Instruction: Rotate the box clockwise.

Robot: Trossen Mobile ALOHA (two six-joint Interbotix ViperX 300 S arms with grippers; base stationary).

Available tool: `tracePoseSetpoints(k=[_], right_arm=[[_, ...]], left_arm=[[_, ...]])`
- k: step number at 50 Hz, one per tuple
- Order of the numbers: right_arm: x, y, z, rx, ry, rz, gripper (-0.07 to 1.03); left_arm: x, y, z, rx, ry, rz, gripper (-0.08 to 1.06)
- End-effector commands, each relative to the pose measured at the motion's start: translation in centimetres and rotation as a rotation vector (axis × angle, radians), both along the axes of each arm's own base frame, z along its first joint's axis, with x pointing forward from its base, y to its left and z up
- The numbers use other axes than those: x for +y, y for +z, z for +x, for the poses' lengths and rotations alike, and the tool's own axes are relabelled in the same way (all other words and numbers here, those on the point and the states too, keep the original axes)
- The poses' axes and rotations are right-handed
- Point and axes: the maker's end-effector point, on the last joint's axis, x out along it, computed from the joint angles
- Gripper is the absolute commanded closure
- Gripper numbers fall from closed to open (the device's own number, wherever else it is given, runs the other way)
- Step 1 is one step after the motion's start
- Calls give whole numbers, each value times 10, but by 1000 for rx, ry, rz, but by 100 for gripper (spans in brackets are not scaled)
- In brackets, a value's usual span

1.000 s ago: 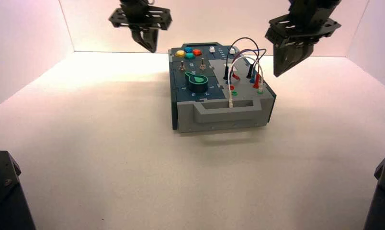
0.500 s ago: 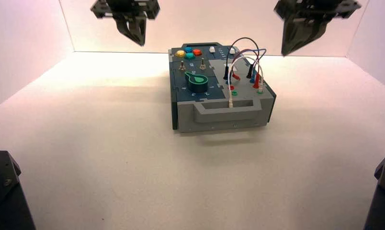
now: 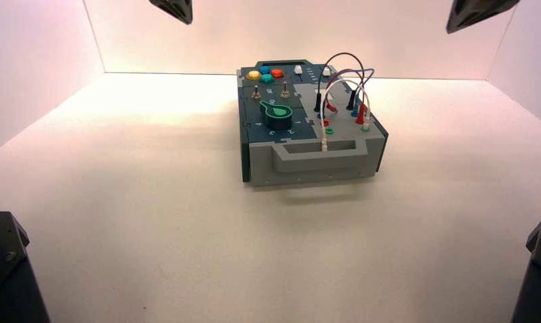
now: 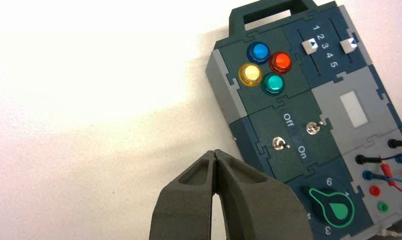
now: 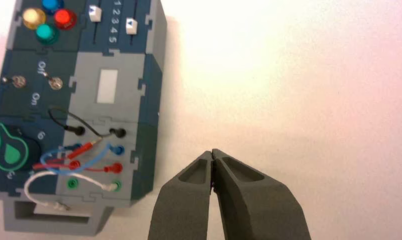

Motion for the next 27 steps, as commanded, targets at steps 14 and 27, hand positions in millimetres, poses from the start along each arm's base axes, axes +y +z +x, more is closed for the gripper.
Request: tracePoseSetpoints(k=[14, 27], right_arm=[[0, -5, -5, -33, -3, 2, 98], [0, -4, -2, -44, -5, 1, 98]], left_arm=[[7, 14, -12, -63, -33, 9, 101], [6, 21, -11, -102, -30, -8, 101]])
